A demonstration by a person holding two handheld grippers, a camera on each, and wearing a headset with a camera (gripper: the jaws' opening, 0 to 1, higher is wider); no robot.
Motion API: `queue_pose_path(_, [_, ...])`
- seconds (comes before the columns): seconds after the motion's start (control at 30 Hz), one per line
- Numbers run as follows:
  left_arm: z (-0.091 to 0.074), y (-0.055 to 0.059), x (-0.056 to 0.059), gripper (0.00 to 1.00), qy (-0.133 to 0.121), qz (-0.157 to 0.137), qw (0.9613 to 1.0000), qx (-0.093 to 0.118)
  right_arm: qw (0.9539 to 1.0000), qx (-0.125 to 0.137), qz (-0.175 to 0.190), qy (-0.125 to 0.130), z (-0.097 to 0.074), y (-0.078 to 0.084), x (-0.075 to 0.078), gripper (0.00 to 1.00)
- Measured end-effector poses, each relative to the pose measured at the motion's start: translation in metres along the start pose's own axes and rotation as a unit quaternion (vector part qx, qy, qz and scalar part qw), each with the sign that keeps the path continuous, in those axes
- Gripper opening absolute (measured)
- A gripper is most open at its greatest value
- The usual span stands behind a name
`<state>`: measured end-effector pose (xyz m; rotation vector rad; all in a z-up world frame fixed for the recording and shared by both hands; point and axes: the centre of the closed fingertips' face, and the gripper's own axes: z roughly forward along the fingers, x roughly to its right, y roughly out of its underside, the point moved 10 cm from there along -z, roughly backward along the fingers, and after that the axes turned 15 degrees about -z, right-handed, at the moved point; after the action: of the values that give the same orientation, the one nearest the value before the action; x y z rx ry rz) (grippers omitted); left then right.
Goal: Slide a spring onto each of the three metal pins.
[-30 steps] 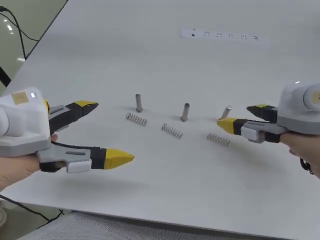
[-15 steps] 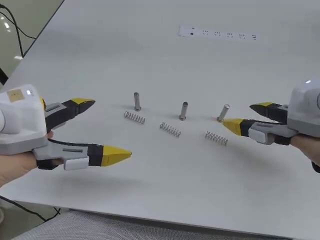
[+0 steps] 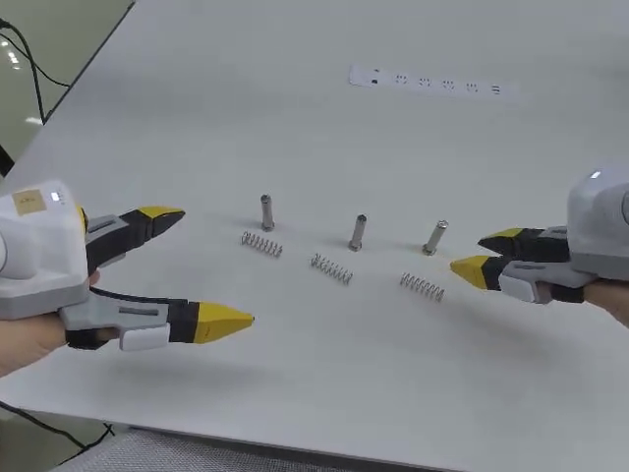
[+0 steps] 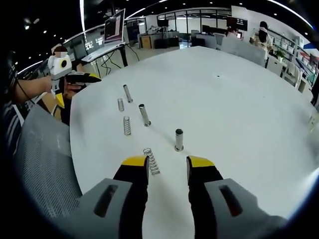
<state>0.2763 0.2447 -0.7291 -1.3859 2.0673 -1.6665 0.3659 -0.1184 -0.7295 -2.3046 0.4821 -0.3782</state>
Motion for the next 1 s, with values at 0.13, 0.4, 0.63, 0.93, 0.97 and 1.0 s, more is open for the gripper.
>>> queue_pose_path(0.13, [-0.001,0.001,-0.001,0.97,0.0,0.0,1.0,-0.003,0.999,-0.015,-0.034,-0.024,0.005,-0.003,-0.006,0.3])
queue_pose_path(0.4, [0.0,0.0,0.0,0.97,0.001,-0.001,1.0,-0.006,0.9925,-0.054,-0.089,-0.065,0.018,-0.006,-0.014,0.28])
queue_pose_path(0.63, [0.002,0.0,-0.001,0.97,0.001,0.0,1.0,-0.006,0.9872,-0.074,-0.115,-0.083,0.03,-0.008,-0.015,0.25])
queue_pose_path(0.93, [-0.002,0.0,-0.001,0.97,0.001,0.0,1.0,-0.003,0.9794,-0.104,-0.139,-0.102,0.043,-0.005,-0.018,0.23])
queue_pose_path(0.97, [-0.002,0.0,-0.001,0.97,0.0,0.0,1.0,-0.003,0.9783,-0.108,-0.143,-0.104,0.044,-0.005,-0.018,0.23])
queue_pose_path(1.0, [-0.002,0.0,-0.002,0.97,0.0,0.0,1.0,-0.004,0.9775,-0.109,-0.147,-0.105,0.044,-0.004,-0.017,0.23])
